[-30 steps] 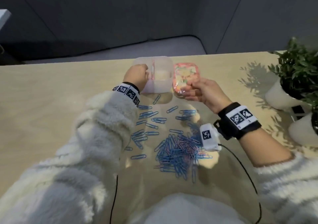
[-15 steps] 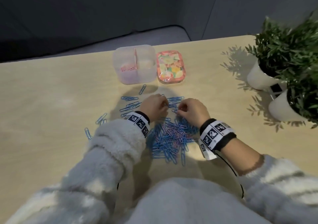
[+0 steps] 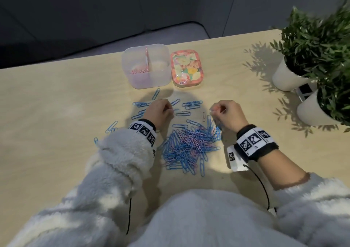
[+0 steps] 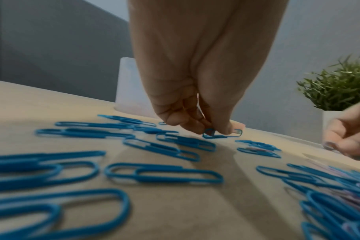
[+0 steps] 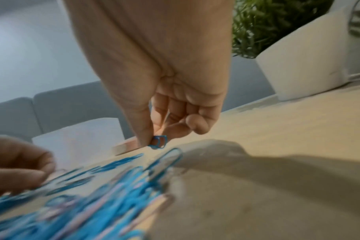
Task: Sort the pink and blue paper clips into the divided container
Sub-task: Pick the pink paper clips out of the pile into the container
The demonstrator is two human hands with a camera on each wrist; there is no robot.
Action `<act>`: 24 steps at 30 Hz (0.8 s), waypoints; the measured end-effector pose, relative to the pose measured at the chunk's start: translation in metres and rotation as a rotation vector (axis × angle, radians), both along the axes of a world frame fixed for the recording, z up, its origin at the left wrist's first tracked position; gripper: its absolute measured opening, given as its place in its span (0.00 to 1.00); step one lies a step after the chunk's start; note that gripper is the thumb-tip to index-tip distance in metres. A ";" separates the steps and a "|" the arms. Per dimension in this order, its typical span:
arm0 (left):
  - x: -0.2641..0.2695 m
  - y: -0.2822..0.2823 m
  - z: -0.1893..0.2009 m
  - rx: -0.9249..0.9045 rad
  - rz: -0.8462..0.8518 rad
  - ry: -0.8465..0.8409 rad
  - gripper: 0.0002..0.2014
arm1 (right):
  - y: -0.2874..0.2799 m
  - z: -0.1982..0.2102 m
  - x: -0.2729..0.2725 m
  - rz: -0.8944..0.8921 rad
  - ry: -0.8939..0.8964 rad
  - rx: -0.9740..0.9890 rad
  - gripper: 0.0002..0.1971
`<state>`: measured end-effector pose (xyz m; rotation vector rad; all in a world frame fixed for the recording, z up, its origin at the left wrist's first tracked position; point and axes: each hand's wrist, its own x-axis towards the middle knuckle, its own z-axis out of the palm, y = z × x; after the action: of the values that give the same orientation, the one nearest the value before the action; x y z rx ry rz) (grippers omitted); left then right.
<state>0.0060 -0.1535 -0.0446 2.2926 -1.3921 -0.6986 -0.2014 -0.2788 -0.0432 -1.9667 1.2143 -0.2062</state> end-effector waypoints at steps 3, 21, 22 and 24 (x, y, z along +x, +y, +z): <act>0.005 0.002 -0.001 -0.025 0.037 -0.068 0.07 | -0.011 -0.004 -0.008 -0.015 0.084 -0.103 0.05; -0.032 -0.030 0.004 0.056 -0.059 -0.040 0.07 | 0.013 0.001 0.024 0.244 0.222 -0.087 0.06; -0.031 -0.027 0.005 0.019 -0.043 -0.008 0.08 | 0.008 0.000 0.018 0.238 0.172 -0.072 0.05; -0.030 -0.022 0.011 -0.023 -0.026 0.080 0.11 | -0.002 0.001 0.006 0.103 -0.022 0.037 0.04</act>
<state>-0.0238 -0.1760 -0.0333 2.2071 -1.3888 -0.7702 -0.1958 -0.2804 -0.0418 -1.9837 1.0915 -0.1511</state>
